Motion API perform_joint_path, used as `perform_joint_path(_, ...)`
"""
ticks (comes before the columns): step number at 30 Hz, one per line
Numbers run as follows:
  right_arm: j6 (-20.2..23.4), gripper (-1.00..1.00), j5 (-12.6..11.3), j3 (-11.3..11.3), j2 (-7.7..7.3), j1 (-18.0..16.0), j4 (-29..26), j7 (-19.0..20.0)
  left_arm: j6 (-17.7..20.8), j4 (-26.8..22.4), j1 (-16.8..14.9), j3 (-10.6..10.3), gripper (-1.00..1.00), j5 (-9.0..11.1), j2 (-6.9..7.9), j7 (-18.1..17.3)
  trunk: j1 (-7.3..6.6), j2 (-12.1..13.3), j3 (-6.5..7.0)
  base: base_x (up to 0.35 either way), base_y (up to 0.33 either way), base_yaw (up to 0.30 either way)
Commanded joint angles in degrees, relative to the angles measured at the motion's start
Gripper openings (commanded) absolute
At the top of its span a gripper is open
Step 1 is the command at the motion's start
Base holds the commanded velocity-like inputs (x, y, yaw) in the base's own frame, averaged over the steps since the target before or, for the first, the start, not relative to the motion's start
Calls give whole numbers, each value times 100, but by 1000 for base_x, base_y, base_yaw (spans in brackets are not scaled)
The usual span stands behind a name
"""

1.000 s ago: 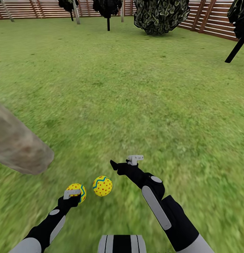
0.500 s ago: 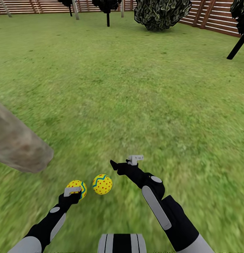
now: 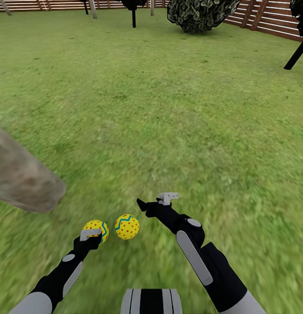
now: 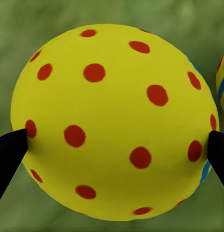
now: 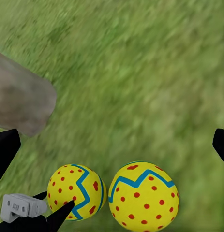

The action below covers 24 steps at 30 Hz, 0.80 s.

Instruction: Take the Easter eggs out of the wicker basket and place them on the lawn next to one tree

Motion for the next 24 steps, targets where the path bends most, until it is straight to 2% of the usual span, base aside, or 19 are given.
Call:
perform_joint_path(1,17,100,-60,7,-1,-3,-8,-57,-26,503,0,-66,-100,67,7,26,1,-1,-4,0,0,0)
perform_joint_path(11,18,100,-60,7,-1,-3,-8,-57,-26,503,0,-66,-100,67,12,26,1,-1,-4,0,0,0)
perform_joint_path(12,19,100,-60,7,-1,-3,-8,-57,-26,503,0,-66,100,67,14,26,1,-1,-4,0,0,0)
perform_joint_path(24,26,100,-60,7,-1,-3,-8,-57,-26,503,0,-66,100,67,14,28,-2,1,18,0,0,0)
